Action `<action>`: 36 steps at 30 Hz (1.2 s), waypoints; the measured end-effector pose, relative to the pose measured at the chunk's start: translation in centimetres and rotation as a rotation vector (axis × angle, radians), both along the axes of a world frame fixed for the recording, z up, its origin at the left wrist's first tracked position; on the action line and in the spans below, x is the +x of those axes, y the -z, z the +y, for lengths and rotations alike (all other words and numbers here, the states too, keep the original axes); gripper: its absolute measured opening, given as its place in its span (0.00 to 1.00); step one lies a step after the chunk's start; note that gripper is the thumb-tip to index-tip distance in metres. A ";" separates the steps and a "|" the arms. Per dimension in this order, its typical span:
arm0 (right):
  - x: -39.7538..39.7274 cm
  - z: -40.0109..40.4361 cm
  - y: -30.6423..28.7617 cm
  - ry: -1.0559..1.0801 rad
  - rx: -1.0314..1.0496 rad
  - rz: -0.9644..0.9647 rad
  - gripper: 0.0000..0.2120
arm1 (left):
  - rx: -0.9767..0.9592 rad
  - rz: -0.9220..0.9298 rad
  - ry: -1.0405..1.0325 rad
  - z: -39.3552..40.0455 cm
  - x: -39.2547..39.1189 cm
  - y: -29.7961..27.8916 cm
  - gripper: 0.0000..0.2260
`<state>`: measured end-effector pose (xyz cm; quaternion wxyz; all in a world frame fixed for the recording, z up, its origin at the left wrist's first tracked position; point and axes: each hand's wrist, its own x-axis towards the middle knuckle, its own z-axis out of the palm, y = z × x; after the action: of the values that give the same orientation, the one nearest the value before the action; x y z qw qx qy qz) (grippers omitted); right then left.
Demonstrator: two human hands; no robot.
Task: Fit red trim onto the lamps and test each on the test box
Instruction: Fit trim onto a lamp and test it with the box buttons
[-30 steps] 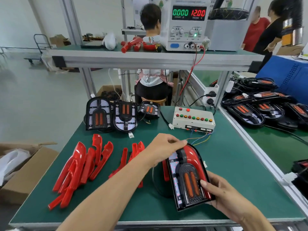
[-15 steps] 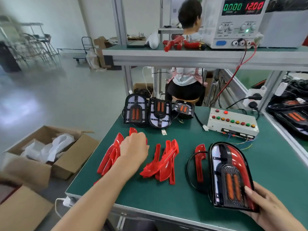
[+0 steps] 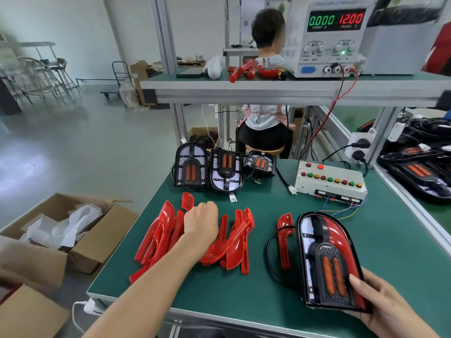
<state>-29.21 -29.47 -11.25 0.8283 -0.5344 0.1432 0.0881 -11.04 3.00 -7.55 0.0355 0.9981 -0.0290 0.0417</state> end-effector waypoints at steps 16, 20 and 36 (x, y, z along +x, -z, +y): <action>0.0 1.2 -0.1 0.039 -0.084 -0.071 0.20 | -1.626 0.410 0.232 -12.2 -8.5 -3.7 0.11; -0.2 1.1 0.2 0.049 -0.094 -0.077 0.20 | -1.579 0.417 0.203 -12.8 -7.8 -3.0 0.13; 0.0 1.3 0.2 0.017 -0.126 -0.093 0.22 | -0.758 -0.021 0.438 -12.4 -8.6 -2.6 0.11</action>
<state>-29.18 -28.18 -11.44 0.7994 -0.5880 0.1144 0.0471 -19.60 -9.44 -4.91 0.4070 0.8843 -0.2231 0.0511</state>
